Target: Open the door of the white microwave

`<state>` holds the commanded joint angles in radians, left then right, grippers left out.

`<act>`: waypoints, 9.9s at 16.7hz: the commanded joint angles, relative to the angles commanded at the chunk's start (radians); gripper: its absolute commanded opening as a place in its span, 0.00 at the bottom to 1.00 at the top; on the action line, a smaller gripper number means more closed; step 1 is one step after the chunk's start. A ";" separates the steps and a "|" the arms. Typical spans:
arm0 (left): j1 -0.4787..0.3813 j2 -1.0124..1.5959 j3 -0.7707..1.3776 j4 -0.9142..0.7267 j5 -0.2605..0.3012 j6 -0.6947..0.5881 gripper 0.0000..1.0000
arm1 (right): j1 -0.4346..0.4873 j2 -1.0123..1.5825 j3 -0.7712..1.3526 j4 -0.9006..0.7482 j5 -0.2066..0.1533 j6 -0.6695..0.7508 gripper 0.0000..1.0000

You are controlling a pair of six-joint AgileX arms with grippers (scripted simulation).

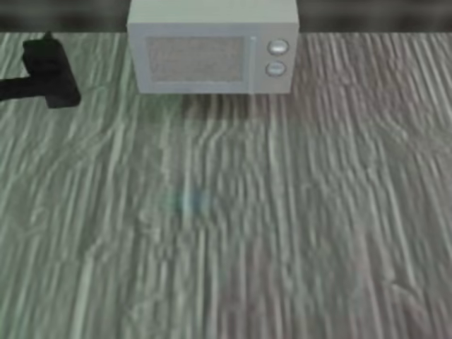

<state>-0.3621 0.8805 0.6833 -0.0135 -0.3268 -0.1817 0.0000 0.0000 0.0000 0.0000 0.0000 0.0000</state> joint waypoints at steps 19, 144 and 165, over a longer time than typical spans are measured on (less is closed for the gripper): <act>-0.424 1.141 0.792 -0.025 -0.374 -0.218 1.00 | 0.000 0.000 0.000 0.000 0.000 0.000 1.00; -0.280 1.466 1.528 -0.954 0.072 -0.284 0.00 | 0.000 0.000 0.000 0.000 0.000 0.000 1.00; -0.267 1.363 1.355 -0.863 0.112 -0.202 0.00 | 0.000 0.000 0.000 0.000 0.000 0.000 1.00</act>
<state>-0.6292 2.2432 2.0383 -0.8769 -0.2147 -0.3838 0.0000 0.0000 0.0000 0.0000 0.0000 0.0000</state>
